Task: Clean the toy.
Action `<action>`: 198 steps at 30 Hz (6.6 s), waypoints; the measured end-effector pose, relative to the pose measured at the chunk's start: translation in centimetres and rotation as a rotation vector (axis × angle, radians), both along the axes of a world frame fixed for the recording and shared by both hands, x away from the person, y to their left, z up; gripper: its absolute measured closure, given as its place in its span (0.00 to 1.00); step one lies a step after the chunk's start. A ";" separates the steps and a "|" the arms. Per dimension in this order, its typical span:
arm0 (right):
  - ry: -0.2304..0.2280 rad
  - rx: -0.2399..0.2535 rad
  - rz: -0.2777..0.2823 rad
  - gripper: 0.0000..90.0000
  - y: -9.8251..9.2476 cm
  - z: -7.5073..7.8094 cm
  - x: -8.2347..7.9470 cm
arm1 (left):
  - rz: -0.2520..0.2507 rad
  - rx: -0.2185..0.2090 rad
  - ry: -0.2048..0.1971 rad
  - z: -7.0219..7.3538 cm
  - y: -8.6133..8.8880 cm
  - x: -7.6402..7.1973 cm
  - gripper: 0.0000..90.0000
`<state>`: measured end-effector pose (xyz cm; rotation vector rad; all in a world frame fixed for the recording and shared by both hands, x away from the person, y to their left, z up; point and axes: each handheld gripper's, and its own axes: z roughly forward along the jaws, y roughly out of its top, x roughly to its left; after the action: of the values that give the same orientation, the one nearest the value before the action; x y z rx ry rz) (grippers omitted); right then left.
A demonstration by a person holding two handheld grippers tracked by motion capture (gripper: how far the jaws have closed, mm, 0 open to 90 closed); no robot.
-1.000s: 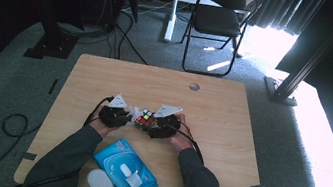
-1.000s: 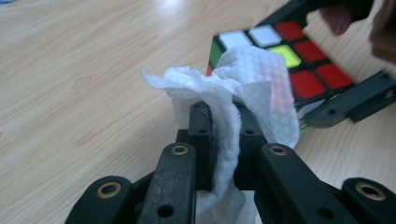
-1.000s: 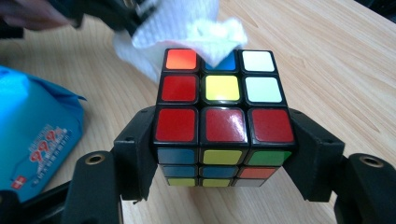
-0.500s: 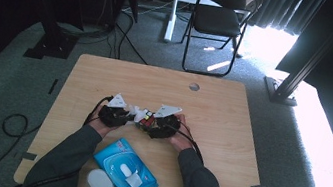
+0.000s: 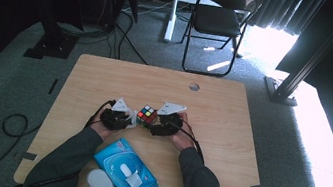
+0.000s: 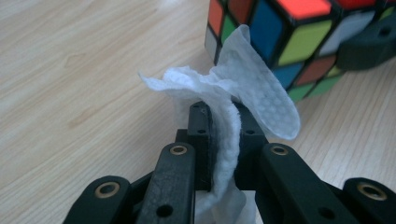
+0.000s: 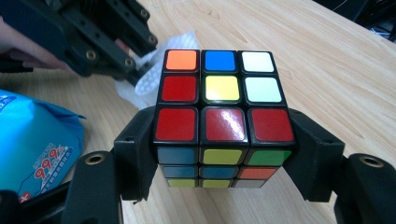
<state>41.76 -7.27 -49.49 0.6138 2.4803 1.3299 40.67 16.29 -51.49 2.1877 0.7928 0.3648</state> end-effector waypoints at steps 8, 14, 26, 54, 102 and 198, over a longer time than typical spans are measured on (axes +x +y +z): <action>-0.008 0.027 -0.043 0.38 -0.4 0.1 0.3 | -0.023 0.023 -0.002 0.0 -0.4 -0.2 0.90; -0.002 0.021 -0.080 0.38 -0.2 0.2 0.6 | -0.046 0.016 -0.015 0.6 -0.8 -0.6 0.90; 0.008 -0.026 -0.091 0.38 0.3 -0.7 0.5 | -0.076 -0.043 -0.059 2.7 -0.8 -1.2 0.90; 0.012 -0.043 -0.128 0.38 1.2 -0.9 0.6 | -0.076 -0.056 -0.065 2.9 -0.8 -1.1 0.90; 0.092 0.143 -0.137 0.38 2.0 2.3 0.9 | 0.055 -0.065 -0.023 1.2 1.0 0.9 0.90; 0.102 -0.059 -0.254 0.38 -0.6 -2.7 1.3 | 0.263 -0.027 -0.034 -0.2 5.1 0.9 0.83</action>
<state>43.02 -7.90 -52.18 0.9681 2.4101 1.1518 41.52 21.38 -51.67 2.0500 1.0644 0.5171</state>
